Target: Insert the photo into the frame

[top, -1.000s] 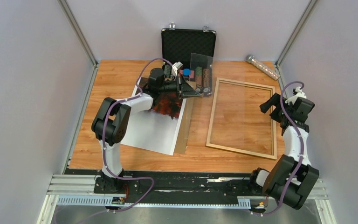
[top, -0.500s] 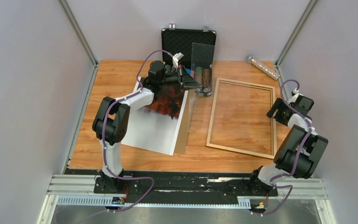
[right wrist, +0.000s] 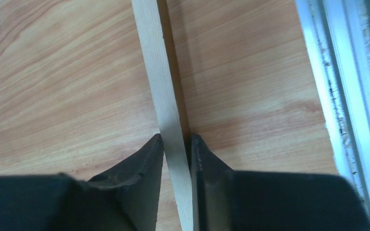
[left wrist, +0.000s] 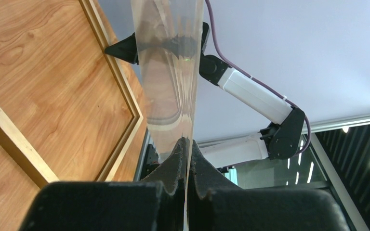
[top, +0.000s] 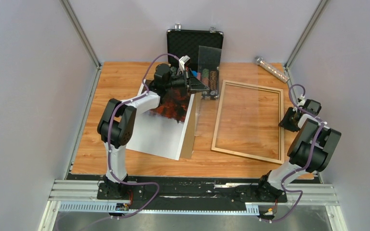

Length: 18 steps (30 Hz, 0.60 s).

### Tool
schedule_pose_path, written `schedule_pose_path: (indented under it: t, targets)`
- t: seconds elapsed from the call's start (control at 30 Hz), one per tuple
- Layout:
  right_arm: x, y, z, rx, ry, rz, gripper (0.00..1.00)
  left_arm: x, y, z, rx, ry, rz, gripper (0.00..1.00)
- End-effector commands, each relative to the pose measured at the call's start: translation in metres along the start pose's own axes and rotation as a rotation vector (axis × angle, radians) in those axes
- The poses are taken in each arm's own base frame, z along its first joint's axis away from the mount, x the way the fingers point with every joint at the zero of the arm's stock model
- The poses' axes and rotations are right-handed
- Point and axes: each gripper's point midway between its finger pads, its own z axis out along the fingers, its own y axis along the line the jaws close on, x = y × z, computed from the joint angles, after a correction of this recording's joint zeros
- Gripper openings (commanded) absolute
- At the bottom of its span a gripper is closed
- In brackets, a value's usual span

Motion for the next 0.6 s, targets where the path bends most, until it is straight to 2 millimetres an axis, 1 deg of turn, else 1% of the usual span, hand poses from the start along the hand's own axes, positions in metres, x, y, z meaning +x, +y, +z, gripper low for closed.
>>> schedule_pose_path:
  t: [0.0, 0.1, 0.2, 0.3, 0.4, 0.43, 0.47, 0.5, 0.53, 0.57]
  targets:
    - [0.004, 0.008, -0.005, -0.040, 0.026, 0.025, 0.20, -0.008, -0.020, 0.003, 0.053, -0.002, 0.075, 0.00]
    - [0.015, 0.014, -0.006, -0.062, 0.074, 0.059, 0.12, -0.008, -0.014, 0.005, 0.048, 0.003, 0.069, 0.00]
    - [0.027, 0.020, -0.009, -0.080, 0.112, 0.078, 0.10, -0.008, -0.004, 0.007, 0.043, 0.012, 0.056, 0.00]
    - [0.035, 0.025, -0.013, -0.099, 0.126, 0.080, 0.09, -0.009, 0.001, 0.009, 0.048, 0.015, 0.043, 0.00]
    - [0.037, 0.027, -0.016, -0.104, 0.134, 0.074, 0.09, -0.009, 0.008, 0.014, 0.052, 0.027, 0.024, 0.00]
    - [0.037, 0.027, -0.017, -0.103, 0.133, 0.067, 0.09, -0.011, 0.006, 0.016, 0.058, 0.029, 0.028, 0.00]
    - [0.036, 0.026, -0.019, -0.098, 0.128, 0.056, 0.09, -0.009, 0.011, 0.019, 0.056, 0.041, 0.013, 0.00]
    - [0.036, 0.024, -0.020, -0.090, 0.124, 0.042, 0.09, -0.011, 0.007, 0.021, 0.066, 0.050, 0.023, 0.00]
    - [0.035, 0.023, -0.021, -0.083, 0.119, 0.033, 0.09, -0.009, 0.013, 0.025, 0.062, 0.061, 0.006, 0.00]
    - [0.033, 0.022, -0.022, -0.076, 0.113, 0.024, 0.08, -0.010, 0.010, 0.028, 0.071, 0.068, 0.015, 0.00]
